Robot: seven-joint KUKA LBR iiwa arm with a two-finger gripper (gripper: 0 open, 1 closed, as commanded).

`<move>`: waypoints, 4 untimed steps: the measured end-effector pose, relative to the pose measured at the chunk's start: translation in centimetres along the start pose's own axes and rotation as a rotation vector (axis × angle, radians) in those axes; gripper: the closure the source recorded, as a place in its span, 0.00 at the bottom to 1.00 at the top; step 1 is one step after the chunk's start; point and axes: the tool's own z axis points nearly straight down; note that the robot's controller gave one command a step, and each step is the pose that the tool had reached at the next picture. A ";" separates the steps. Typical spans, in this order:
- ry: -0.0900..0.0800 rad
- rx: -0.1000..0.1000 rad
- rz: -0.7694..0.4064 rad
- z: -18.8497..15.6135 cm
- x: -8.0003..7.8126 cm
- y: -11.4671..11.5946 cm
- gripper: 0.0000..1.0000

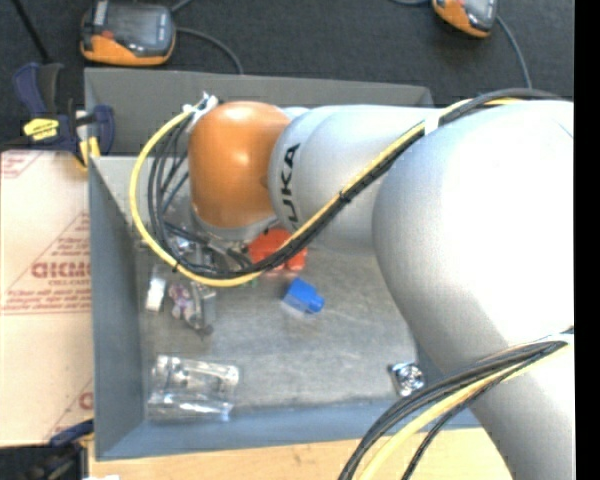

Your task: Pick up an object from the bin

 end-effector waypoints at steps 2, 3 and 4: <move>-0.002 0.003 -0.603 2.2 -3.2 -1.3 0.00; 0.000 0.004 -0.679 2.2 -1.7 -5.9 0.00; -0.006 0.001 -0.676 2.0 -1.9 -5.6 1.00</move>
Offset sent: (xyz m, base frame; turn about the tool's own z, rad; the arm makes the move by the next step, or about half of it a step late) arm 0.0112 0.0035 -0.0220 -0.3451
